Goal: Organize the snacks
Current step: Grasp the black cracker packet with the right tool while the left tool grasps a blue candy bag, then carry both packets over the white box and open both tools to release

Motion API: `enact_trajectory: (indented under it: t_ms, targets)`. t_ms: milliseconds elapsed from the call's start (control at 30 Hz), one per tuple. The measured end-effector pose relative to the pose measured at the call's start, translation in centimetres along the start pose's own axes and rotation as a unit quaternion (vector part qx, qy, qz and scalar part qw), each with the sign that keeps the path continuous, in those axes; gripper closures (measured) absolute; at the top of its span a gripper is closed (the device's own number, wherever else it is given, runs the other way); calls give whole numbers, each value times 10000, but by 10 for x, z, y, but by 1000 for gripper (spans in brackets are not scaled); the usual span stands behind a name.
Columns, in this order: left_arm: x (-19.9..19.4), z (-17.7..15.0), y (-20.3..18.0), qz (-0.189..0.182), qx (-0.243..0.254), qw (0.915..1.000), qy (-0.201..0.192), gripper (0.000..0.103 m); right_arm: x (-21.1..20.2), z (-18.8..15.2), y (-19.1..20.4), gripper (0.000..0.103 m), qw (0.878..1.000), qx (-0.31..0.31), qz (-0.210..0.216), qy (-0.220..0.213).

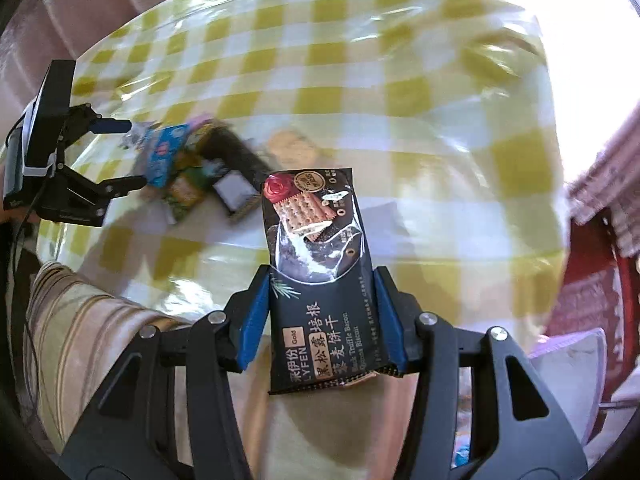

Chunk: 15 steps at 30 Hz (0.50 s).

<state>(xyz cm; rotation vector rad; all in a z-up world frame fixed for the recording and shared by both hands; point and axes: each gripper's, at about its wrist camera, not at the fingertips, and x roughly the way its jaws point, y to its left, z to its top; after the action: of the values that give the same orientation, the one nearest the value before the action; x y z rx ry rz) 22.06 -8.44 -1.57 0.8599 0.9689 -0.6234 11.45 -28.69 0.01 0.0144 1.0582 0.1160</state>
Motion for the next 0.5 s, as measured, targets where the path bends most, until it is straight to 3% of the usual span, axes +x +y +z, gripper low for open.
enact_trajectory:
  t_ms: [100, 267, 333, 500]
  targets:
    - [16, 9, 7, -252, 449, 9984, 229, 19, -12, -7, -20, 49, 9997, 181, -172, -12]
    - [32, 16, 17, -827, 489, 9951, 239, 23, -27, -19, -48, 49, 9977, 481, -468, -5]
    - [29, 17, 19, -998, 390, 9940, 216, 31, -31, -23, -60, 49, 9966, 609, -554, 1]
    - [21, 8, 30, -1169, -240, 9927, 177, 37, -37, -33, -87, 49, 9932, 931, -704, 14]
